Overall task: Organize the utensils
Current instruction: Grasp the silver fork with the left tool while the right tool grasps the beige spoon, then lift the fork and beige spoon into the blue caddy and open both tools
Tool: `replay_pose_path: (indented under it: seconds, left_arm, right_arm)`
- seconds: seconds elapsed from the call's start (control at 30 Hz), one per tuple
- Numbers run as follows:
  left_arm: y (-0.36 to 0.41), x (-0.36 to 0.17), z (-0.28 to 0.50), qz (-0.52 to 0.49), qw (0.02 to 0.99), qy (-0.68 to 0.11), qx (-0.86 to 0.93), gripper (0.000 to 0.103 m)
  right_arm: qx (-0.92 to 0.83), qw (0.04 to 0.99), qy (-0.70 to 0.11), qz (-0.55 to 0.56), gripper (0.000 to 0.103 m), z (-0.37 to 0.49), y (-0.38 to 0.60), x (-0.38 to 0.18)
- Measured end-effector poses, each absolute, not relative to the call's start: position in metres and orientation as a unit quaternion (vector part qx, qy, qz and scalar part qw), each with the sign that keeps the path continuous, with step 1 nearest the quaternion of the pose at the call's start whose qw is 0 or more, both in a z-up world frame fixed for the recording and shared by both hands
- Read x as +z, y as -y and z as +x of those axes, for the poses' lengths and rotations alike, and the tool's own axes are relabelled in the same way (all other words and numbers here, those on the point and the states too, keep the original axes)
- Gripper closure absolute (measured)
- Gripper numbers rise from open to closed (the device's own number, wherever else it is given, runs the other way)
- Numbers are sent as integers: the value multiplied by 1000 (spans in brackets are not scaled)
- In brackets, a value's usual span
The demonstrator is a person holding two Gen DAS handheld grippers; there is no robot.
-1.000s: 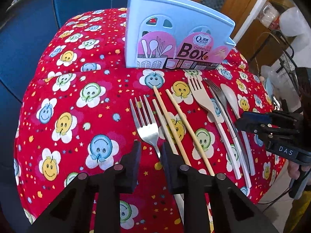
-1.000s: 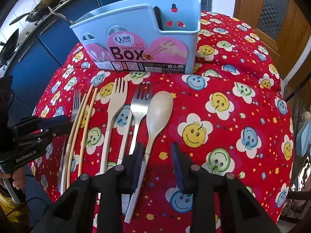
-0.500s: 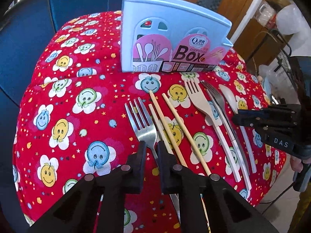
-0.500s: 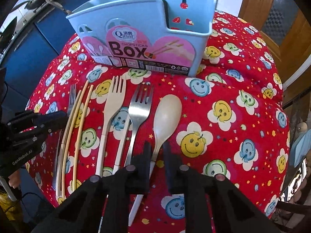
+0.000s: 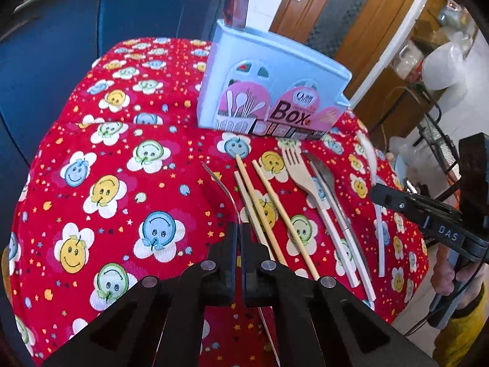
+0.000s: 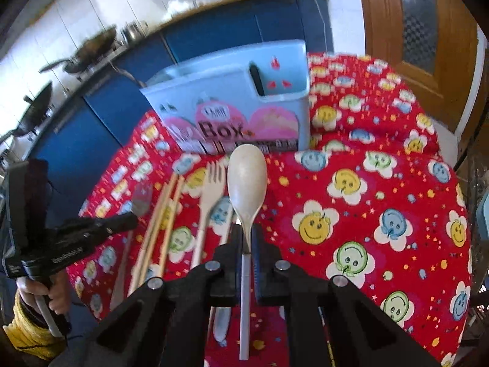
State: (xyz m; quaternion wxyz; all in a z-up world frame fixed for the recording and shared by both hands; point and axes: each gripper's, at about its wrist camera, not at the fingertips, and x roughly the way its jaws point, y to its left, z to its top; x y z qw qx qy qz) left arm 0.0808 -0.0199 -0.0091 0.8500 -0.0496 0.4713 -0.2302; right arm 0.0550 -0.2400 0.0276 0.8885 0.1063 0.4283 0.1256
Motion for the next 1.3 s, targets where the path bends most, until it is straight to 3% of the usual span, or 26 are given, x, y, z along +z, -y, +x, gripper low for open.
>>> replay_pose_path:
  seconds: [0.47,1.07,1.3]
  left_arm:
    - [26,59,58,-36,919,-305,-247,102]
    - [56,155,115,-6,966,-170,-193,102]
    - [72,163,147,23,976,-148,-159,102]
  right_arm:
    - [115,952,-268,87,96,29,235,80]
    - [120,967,-206,89,96,69,245,111]
    - [113,972,-184,91,96,99,253,120]
